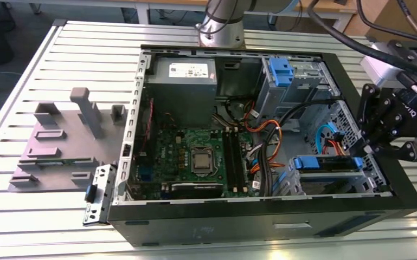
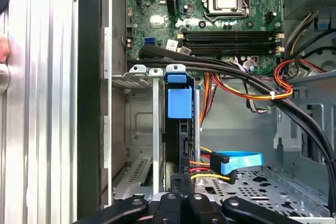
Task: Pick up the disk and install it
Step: 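Insert the first disk wire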
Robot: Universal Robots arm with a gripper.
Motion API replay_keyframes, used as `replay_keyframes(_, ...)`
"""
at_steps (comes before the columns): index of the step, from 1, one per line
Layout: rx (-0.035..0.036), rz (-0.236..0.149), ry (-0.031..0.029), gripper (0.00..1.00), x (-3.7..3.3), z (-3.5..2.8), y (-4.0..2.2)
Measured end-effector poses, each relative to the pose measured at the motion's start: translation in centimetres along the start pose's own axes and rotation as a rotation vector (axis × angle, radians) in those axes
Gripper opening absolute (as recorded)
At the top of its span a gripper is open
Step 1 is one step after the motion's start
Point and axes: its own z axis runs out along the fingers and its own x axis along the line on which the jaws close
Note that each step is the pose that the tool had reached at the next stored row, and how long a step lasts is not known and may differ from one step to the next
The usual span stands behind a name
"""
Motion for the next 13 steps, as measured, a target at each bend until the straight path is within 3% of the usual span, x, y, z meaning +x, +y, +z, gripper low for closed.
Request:
replay_keyframes(6, -0.0001, 0.000, -0.0021, 0.11, -0.29, -0.32, -0.04)
replay_keyframes(13, -0.0002, 0.000, -0.0076, 0.11, -0.26, -1.67, -0.02)
